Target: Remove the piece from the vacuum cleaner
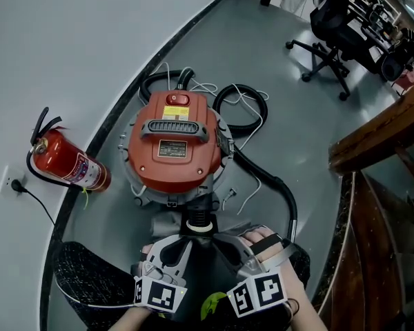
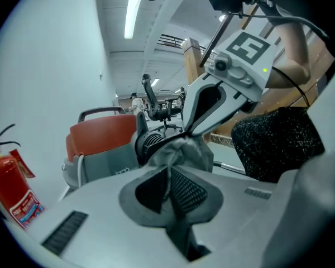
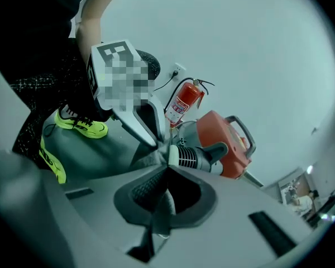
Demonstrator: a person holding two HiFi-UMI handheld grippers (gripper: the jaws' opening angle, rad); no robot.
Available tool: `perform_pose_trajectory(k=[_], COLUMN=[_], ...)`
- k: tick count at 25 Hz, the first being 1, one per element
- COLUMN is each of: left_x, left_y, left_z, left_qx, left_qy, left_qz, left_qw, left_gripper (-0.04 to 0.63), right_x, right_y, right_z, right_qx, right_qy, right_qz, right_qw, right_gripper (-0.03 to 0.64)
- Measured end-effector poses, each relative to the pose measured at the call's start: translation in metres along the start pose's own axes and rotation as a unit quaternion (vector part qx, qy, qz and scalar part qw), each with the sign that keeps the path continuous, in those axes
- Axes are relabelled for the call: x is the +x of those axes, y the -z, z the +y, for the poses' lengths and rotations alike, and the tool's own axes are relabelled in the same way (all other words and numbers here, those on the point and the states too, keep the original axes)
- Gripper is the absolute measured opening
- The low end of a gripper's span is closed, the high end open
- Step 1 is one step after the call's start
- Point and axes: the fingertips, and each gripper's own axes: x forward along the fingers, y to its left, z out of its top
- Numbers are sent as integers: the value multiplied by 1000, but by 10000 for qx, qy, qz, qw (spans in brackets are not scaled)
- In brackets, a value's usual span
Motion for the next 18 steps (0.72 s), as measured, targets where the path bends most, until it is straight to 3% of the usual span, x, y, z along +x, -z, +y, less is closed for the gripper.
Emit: perform_pose_trajectory(k=[7,10,12,15,18], left_x=[-4,-1,0,1,0], left_y=[6,26,39,34,39], left_z=[1,-11,-22,-13,-11], left_qx=[386,591,511,171,184], left_qy=[-96,162,271,113,161], left_qz=[157,673,883,621,747], left_qw=[9991,9959,9944,9979,9969], left_gripper=[24,23,23,23,23], right_x=[5,19,29,30,36], right_y=[-3,6,15,19,20], right_z=[15,40,50,32,35], right_qx=[444,247,357,906,1011], right_qy=[93,-304,-274,57,-138], right_qz=[-82,274,365,109,23], right_qw=[9989,9989,9983,9958,9948], right_gripper=[18,20,20,18,18])
